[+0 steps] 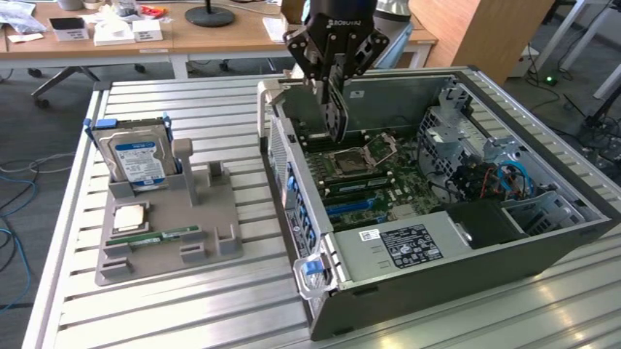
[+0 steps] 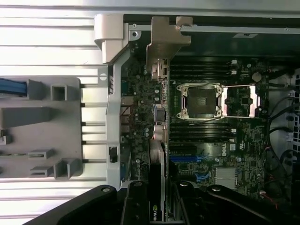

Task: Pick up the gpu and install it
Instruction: 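Pick up the gpu and move the gpu toward the slot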

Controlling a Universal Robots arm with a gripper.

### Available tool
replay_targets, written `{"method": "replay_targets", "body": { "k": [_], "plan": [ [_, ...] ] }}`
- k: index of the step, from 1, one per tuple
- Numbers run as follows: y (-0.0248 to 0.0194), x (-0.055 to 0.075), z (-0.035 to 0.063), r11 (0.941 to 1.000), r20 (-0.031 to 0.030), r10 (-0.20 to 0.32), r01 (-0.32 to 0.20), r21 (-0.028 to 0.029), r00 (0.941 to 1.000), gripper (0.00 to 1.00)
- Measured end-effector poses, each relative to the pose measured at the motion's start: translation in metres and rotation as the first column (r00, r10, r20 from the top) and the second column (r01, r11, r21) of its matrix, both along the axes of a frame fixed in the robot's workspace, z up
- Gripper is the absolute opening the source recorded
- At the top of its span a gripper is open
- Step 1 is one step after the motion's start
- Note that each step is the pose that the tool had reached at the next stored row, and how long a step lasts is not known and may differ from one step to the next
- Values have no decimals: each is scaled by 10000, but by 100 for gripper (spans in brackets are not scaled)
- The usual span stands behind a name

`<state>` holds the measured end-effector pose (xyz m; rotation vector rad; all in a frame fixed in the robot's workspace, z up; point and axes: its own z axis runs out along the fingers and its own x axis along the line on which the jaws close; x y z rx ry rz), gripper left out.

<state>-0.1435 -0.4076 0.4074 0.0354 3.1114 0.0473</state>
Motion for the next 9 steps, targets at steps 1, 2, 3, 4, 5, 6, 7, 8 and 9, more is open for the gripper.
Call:
{"method": "replay_targets", "body": {
  "k": [1,2,3,4,5,6,7,8,9],
  "plan": [
    [3,27,0,10000,0,1,-1,-1,10000,26],
    [6,55,0,10000,-1,2,-2,-1,10000,26],
    [8,83,0,10000,-1,1,-1,-1,10000,26],
    [12,115,0,10000,0,0,0,-1,10000,26],
    [15,145,-1,10000,0,0,0,0,10000,26],
    [18,176,-1,10000,0,-1,1,0,10000,26],
    [20,209,-1,10000,0,1,-1,0,10000,26],
    [23,243,-1,10000,0,2,-2,0,10000,26],
    [26,276,-1,10000,0,0,0,0,10000,26]
  ]
}}
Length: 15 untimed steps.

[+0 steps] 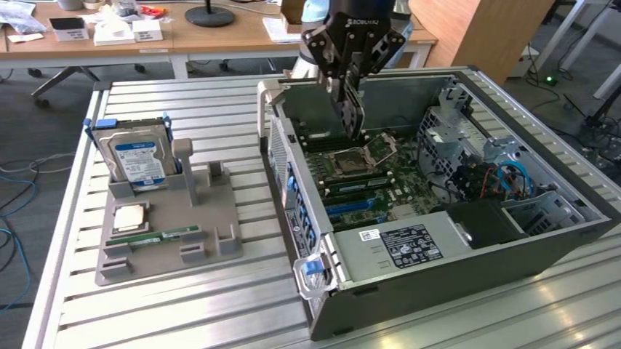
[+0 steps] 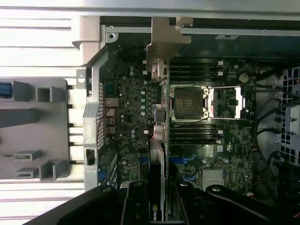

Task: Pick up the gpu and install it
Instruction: 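Pick up the gpu and move the gpu toward the slot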

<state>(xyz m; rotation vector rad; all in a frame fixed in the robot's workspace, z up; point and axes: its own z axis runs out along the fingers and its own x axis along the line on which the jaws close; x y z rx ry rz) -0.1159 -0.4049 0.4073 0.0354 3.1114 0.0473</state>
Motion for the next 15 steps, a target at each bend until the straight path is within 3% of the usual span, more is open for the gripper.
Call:
{"method": "replay_targets", "body": {
  "k": [15],
  "plan": [
    [37,454,-1,10000,0,1,-1,-1,10000,26]
  ]
}}
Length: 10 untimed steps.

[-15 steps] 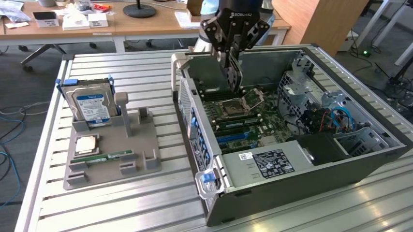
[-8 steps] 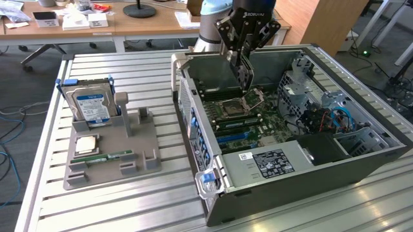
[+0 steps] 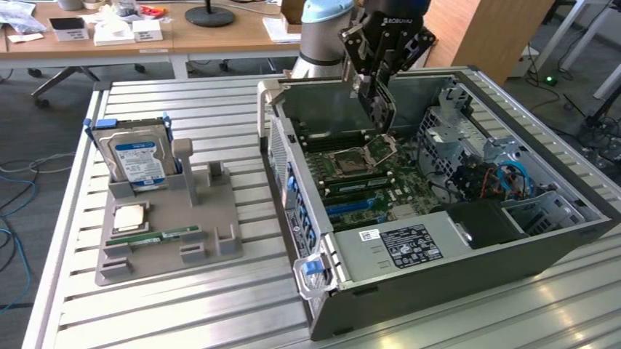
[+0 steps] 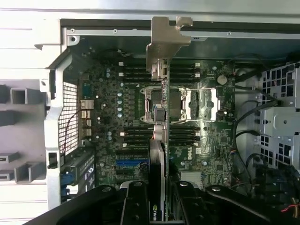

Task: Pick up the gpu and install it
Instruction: 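Pick up the gpu and move the gpu toward the slot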

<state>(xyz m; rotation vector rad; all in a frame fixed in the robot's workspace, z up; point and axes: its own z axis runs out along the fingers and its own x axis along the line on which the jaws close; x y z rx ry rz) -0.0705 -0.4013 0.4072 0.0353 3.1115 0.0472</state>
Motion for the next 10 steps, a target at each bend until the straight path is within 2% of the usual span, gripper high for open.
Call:
{"method": "replay_targets", "body": {
  "k": [10],
  "plan": [
    [25,317,-1,10000,0,-1,1,-1,10000,26]
  ]
}}
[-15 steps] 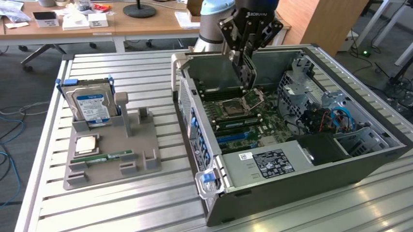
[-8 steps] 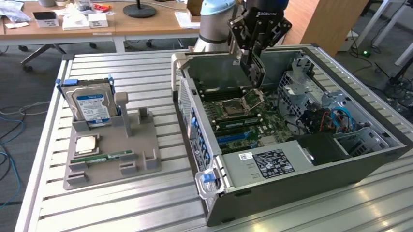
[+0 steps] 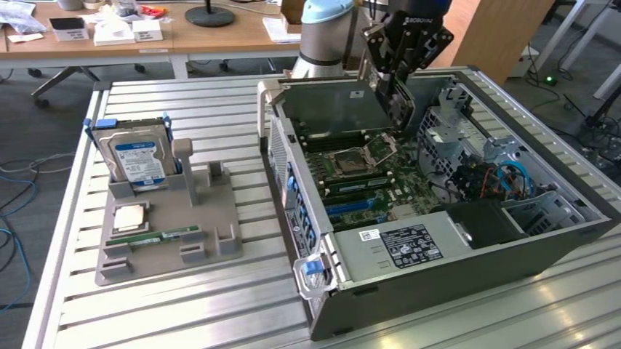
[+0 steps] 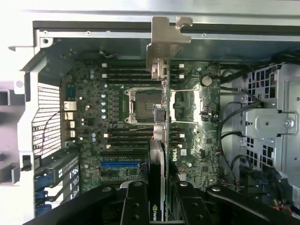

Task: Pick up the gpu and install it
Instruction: 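Pick up the gpu and move the gpu toward the slot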

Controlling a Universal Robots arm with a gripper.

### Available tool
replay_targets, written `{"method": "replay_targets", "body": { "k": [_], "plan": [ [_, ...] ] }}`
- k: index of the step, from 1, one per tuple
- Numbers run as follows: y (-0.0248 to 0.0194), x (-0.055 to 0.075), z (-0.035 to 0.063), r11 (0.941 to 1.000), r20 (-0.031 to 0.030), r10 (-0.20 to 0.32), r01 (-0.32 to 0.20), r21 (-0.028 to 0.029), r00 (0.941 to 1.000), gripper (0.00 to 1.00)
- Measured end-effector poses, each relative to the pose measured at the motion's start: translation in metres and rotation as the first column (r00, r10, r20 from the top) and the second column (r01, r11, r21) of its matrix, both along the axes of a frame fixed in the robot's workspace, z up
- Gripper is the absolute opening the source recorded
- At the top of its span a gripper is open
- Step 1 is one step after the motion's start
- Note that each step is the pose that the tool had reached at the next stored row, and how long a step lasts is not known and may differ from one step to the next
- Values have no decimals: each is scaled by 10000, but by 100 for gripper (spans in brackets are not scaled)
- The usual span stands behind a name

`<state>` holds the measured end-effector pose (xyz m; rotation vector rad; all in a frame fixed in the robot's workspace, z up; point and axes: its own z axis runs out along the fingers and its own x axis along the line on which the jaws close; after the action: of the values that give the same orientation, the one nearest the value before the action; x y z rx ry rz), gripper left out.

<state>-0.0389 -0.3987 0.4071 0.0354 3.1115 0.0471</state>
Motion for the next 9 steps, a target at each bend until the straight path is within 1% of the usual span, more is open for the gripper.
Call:
{"method": "replay_targets", "body": {
  "k": [9],
  "plan": [
    [19,313,-1,10000,0,0,0,1,10000,26]
  ]
}}
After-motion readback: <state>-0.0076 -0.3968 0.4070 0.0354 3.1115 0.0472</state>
